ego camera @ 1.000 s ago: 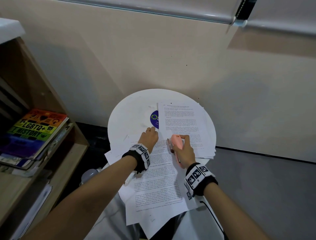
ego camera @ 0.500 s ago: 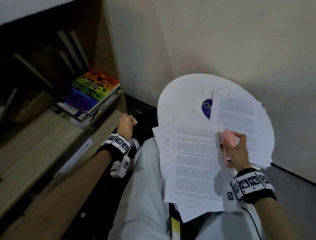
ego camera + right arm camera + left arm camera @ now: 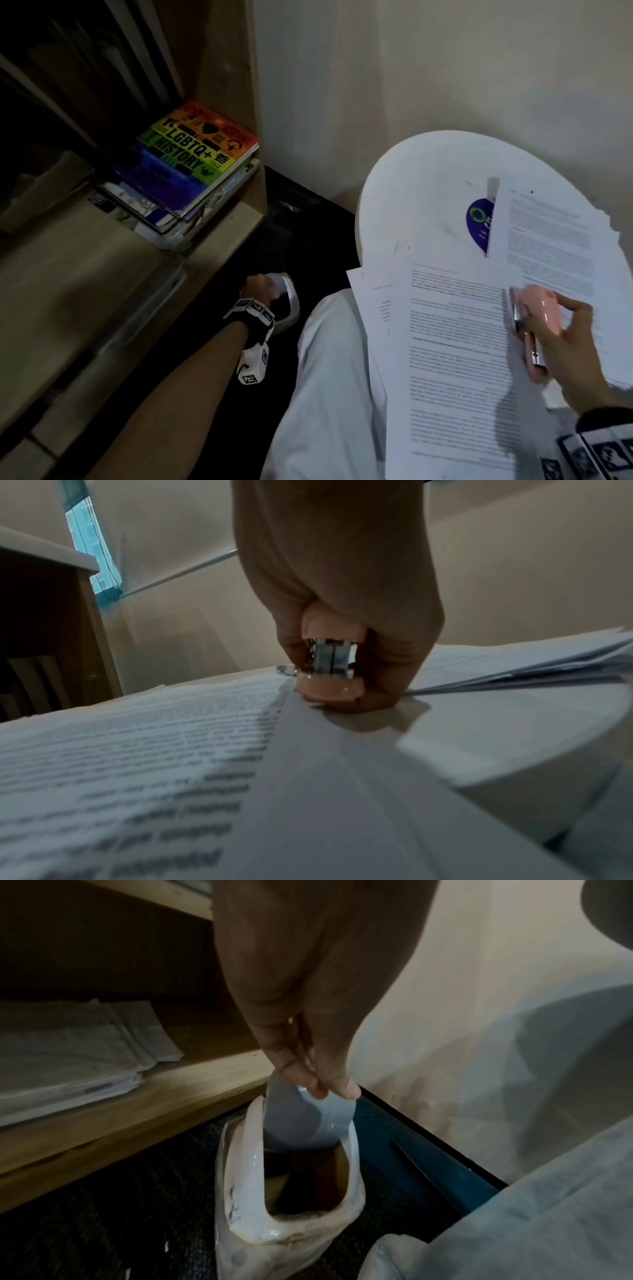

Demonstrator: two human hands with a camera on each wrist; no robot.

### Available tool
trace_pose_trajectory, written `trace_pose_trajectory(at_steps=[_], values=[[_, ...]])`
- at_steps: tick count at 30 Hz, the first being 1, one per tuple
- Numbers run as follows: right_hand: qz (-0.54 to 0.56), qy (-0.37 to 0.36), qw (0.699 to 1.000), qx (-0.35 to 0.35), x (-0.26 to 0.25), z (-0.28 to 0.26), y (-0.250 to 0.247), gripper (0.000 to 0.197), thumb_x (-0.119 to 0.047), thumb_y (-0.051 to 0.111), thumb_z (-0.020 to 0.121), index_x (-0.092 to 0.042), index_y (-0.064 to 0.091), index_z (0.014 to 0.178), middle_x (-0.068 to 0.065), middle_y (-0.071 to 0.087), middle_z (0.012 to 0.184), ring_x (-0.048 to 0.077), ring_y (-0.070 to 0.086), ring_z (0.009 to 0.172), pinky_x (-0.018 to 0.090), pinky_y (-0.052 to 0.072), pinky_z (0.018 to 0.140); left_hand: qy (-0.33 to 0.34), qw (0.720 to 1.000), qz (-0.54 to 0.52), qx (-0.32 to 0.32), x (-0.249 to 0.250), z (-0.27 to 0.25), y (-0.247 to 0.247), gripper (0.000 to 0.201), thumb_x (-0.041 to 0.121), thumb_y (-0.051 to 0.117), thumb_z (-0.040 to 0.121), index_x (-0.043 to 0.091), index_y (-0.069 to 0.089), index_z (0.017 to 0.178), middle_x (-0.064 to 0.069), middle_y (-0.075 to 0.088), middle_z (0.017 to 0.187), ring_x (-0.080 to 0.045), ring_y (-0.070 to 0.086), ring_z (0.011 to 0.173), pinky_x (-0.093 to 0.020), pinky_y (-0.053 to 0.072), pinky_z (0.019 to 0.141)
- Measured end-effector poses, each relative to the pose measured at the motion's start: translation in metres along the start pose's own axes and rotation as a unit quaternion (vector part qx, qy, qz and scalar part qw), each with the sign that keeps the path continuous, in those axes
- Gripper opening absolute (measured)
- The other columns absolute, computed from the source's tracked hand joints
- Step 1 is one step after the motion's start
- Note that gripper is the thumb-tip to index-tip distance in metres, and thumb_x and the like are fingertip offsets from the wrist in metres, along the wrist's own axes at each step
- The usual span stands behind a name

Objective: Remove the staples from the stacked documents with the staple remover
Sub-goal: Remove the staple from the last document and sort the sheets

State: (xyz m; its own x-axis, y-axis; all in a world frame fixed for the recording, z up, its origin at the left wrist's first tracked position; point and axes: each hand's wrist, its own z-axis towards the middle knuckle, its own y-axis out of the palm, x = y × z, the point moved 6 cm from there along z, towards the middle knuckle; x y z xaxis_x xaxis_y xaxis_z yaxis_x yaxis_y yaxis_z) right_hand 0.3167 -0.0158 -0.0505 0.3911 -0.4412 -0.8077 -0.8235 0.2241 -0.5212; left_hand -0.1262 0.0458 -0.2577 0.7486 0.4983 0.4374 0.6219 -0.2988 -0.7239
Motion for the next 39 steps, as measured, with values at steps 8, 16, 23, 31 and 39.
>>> trace_pose_trajectory(at_steps=[8,16,23,31,39], values=[[0.033,0.037,0.999,0.014,0.014,0.003,-0.003,0.031,-0.027,0.062,0.092,-0.033,0.038,0.112,0.017,0.064,0.088,0.026,0.055,0.063,0.033,0.045,0.057,0.055,0.997,-0.024,0.054,0.039,-0.031,-0.049,0.035,0.028,0.073,0.077,0.011,0.058,0.104,-0.008,0.063,0.097,-0.03,0.062,0.093,-0.041,0.052,0.081],[0.088,0.07,0.993,0.02,0.012,-0.02,-0.025,0.029,-0.018,0.073,0.083,-0.008,0.05,0.067,0.01,0.05,0.061,0.021,0.045,0.052,0.027,0.035,0.05,0.146,0.984,-0.097,0.045,0.145,-0.144,-0.063,0.038,0.044,0.059,0.088,0.008,0.049,0.081,-0.01,0.062,0.077,-0.026,0.06,0.065,-0.03,0.048,0.055],[0.002,0.033,0.999,0.022,0.025,-0.044,-0.024,0.031,-0.003,0.084,0.065,-0.004,0.054,0.062,0.011,0.055,0.065,0.022,0.051,0.053,0.023,0.042,0.042,0.188,0.974,-0.105,0.07,0.175,-0.183,-0.039,0.029,0.011,0.07,0.08,0.001,0.054,0.102,-0.01,0.062,0.098,-0.026,0.062,0.089,-0.029,0.048,0.069],[-0.031,0.037,0.997,0.054,0.026,-0.042,-0.01,0.036,-0.002,0.083,0.061,0.0,0.061,0.089,0.016,0.065,0.088,0.028,0.061,0.074,0.032,0.05,0.064,0.311,0.929,-0.122,0.16,0.204,-0.187,-0.039,0.014,0.002,0.057,0.086,0.012,0.059,0.097,-0.005,0.055,0.101,-0.024,0.058,0.073,-0.036,0.052,0.069],[-0.046,0.031,0.993,0.109,0.02,-0.034,-0.007,0.064,-0.033,0.095,0.049,-0.002,0.061,0.095,0.015,0.06,0.097,0.03,0.062,0.084,0.041,0.057,0.073,0.308,0.901,-0.281,0.124,0.204,-0.175,-0.04,0.01,0.005,0.051,0.094,0.004,0.059,0.101,-0.017,0.066,0.09,-0.016,0.059,0.069,-0.016,0.047,0.061]])
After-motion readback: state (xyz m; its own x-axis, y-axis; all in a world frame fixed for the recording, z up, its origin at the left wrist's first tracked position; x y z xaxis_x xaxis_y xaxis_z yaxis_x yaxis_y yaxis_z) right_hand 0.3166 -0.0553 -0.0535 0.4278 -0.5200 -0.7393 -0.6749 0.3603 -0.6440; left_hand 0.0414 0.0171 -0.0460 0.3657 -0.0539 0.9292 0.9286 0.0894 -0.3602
